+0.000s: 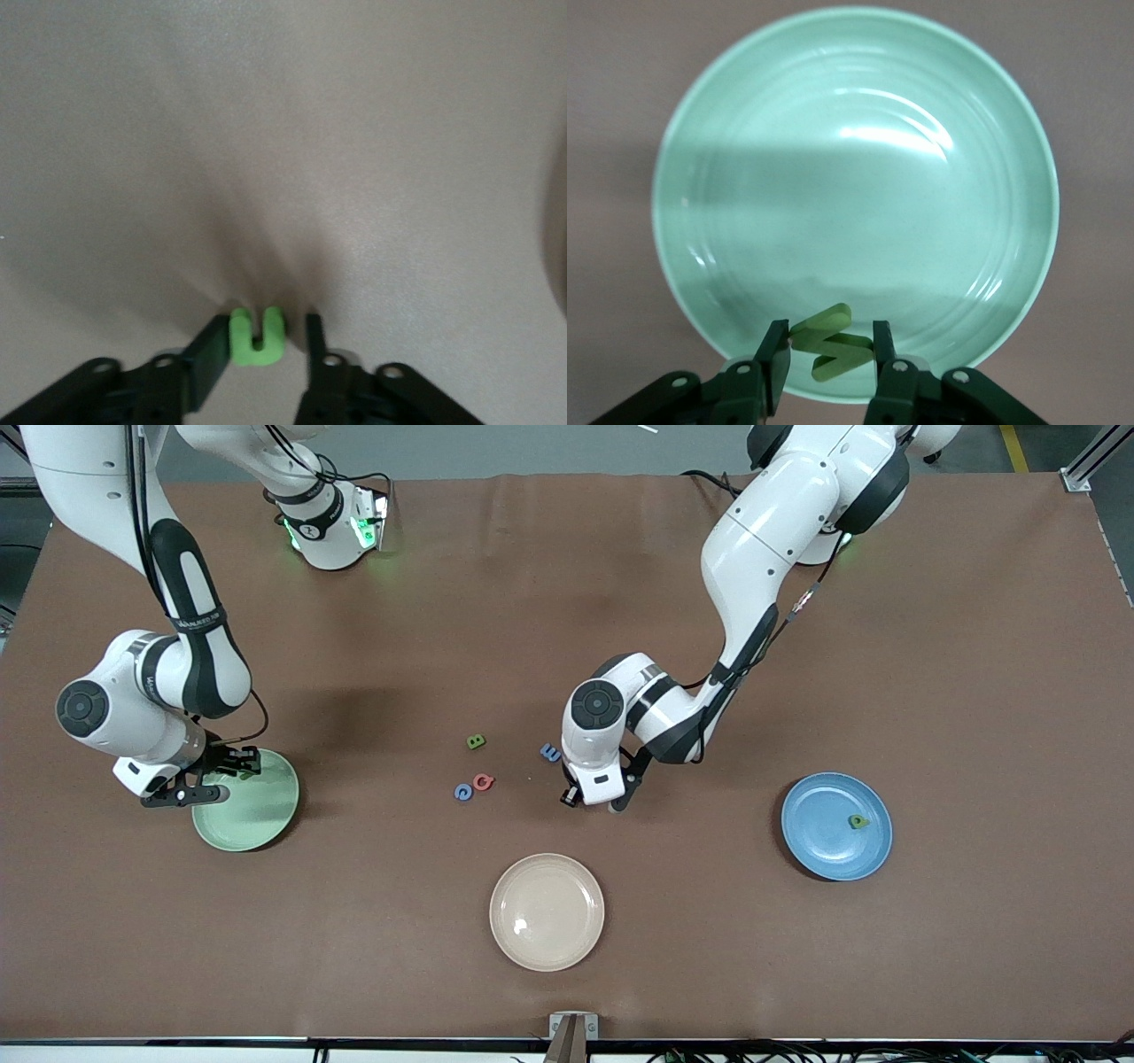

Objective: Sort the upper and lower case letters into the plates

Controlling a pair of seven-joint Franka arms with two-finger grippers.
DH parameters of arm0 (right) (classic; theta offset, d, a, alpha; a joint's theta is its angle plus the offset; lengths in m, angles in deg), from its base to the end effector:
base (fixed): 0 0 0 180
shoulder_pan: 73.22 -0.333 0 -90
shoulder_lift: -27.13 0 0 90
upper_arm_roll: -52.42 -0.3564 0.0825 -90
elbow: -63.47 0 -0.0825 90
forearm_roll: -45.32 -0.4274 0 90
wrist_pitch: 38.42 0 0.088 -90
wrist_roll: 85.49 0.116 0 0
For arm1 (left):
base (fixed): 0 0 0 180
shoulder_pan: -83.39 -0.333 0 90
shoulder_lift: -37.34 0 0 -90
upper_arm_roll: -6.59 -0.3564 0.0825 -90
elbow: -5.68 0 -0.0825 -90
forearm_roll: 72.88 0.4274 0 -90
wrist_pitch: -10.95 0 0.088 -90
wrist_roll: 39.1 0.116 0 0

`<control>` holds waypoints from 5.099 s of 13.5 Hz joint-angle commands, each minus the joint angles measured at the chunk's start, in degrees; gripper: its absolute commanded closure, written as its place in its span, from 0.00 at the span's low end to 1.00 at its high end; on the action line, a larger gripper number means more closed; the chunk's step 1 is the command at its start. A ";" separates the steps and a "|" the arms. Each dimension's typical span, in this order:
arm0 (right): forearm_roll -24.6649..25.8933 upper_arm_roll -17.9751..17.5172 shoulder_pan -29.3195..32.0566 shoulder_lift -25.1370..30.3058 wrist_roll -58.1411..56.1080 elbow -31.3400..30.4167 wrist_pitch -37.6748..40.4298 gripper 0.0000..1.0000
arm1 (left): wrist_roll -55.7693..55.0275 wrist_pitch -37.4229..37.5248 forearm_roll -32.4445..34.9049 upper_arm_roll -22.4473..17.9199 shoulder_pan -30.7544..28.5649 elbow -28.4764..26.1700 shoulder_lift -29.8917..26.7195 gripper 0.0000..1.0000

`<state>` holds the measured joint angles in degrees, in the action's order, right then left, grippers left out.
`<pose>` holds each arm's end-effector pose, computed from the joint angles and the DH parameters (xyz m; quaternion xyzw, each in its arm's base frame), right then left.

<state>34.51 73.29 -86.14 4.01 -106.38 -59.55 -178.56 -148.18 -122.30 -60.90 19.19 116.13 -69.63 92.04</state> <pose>0.5955 -0.0830 0.2103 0.9981 0.0489 -0.0368 0.0039 0.6072 -0.5454 0.1609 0.8589 0.5105 0.0002 0.0413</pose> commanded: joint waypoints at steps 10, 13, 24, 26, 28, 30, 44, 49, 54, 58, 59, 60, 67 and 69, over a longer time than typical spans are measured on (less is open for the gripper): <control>-0.88 -1.09 1.76 -0.87 -0.82 -3.54 -6.01 0.69 | 21.23 15.48 -0.03 -5.30 -13.47 -3.24 -11.26 1.00; -0.97 -1.09 1.76 -0.96 -0.82 -3.54 -6.46 0.69 | 31.79 15.13 0.06 -5.30 -20.51 -11.32 -16.01 0.99; -0.88 -1.01 -7.88 5.19 8.64 0.15 7.32 0.00 | 44.84 4.59 -0.03 -5.21 -30.64 -25.94 -21.29 0.01; -0.88 -1.18 -12.90 6.07 13.84 0.33 8.83 0.00 | 41.34 5.63 -0.29 -3.30 -29.24 -26.38 -23.57 0.01; -0.97 -1.36 -18.96 6.07 20.76 0.86 9.45 0.00 | 36.59 6.52 -0.12 1.97 -28.62 -25.85 -23.76 0.01; -0.97 -1.36 -26.59 5.63 31.13 1.38 9.10 0.00 | 31.24 6.52 -0.03 4.80 -25.29 -24.45 -23.41 0.01; -7.21 -5.31 -34.10 -8.87 15.70 12.37 2.69 0.00 | -13.51 -0.51 -0.03 4.37 -2.16 -12.32 -7.94 0.17; -7.30 -5.93 -34.54 -9.93 15.70 11.93 2.16 0.07 | -14.93 -0.60 -0.03 4.37 -1.81 -12.58 -6.71 0.24; -7.30 -6.36 -35.15 -10.28 15.70 10.97 2.16 0.12 | -16.95 -0.69 -0.03 4.37 -0.66 -12.58 -6.62 0.30; -7.30 -6.46 -35.85 -10.72 15.70 10.53 2.07 0.18 | -17.04 -1.21 -0.12 4.46 -0.49 -12.58 -5.74 0.57; -7.30 -6.46 -35.94 -10.63 15.70 10.44 2.07 0.24 | -16.95 -1.22 -0.03 4.37 -0.49 -12.58 -5.74 0.68; -7.30 -6.46 -35.94 -10.72 15.70 10.44 2.07 0.32 | -16.87 -1.13 -0.03 4.37 -0.75 -12.58 -5.83 0.80; -7.30 -6.37 -35.68 -10.11 16.23 10.26 2.42 0.77 | -9.43 3.50 0.15 4.37 -8.47 -12.14 -10.56 0.99; -7.21 -5.76 -34.63 -7.83 15.62 10.35 6.44 0.78 | -2.66 6.77 0.15 4.37 -12.24 -11.97 -12.23 0.99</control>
<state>28.52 66.76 -121.38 -5.88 -89.61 -48.23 -175.19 -155.83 -119.18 -60.87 23.37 106.81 -81.04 82.77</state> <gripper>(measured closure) 0.652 0.727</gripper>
